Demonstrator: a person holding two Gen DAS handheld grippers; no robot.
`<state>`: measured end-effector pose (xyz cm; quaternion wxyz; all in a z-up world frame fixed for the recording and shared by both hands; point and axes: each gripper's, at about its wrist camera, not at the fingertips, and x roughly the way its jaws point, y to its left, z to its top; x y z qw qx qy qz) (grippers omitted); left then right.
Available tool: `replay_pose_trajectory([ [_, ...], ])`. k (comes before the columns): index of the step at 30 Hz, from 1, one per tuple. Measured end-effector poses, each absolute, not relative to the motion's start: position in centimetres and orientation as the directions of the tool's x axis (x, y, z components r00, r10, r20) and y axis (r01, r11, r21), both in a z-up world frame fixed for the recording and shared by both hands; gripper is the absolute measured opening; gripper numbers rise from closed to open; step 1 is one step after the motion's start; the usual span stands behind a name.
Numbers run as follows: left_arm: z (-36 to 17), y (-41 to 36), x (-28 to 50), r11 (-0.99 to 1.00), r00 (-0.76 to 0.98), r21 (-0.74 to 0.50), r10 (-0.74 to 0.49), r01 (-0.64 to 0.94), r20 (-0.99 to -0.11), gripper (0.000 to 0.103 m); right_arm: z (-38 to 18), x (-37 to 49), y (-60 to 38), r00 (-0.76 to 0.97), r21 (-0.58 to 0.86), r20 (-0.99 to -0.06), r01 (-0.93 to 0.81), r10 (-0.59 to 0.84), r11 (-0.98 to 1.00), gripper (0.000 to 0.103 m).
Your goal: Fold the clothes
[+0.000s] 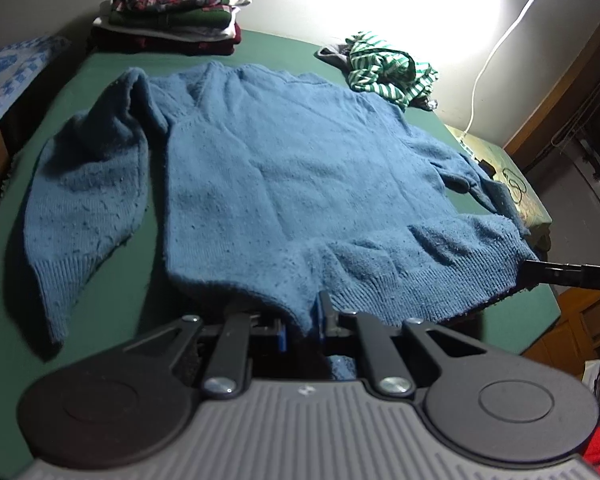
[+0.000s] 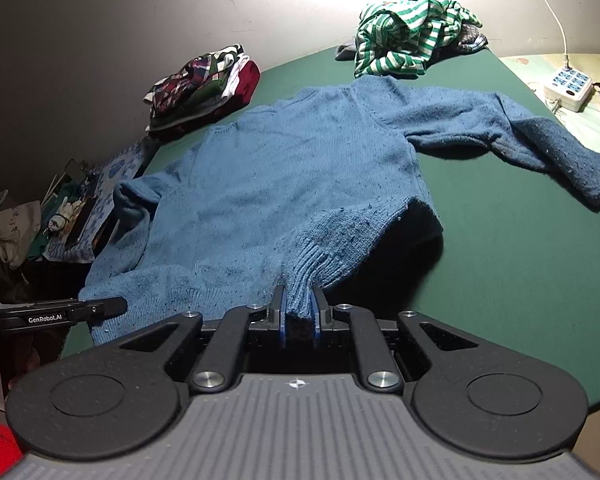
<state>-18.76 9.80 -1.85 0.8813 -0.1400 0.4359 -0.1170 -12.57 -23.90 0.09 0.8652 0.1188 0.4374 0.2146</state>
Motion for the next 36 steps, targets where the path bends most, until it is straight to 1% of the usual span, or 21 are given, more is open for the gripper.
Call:
replay_pose_trajectory([
  [13, -1.8, 9.9, -20.0, 0.94, 0.554, -0.331, -0.317, 0.078, -0.77, 0.01, 0.3, -14.7, -24.1, 0.469, 0.373, -0.754, -0.27, 0.459, 0.888, 0.013],
  [22, -2.3, 9.7, -20.7, 0.931, 0.521, -0.358, -0.341, 0.072, -0.782, 0.009, 0.0, -15.8, -24.2, 0.439, 0.34, -0.793, -0.258, 0.423, 0.904, 0.013],
  [36, -5.2, 9.9, -21.7, 0.926, 0.449, -0.376, -0.348, 0.027, -0.823, 0.01, -2.6, -17.2, -24.6, 0.347, 0.321, -0.857, -0.22, 0.381, 0.921, 0.013],
])
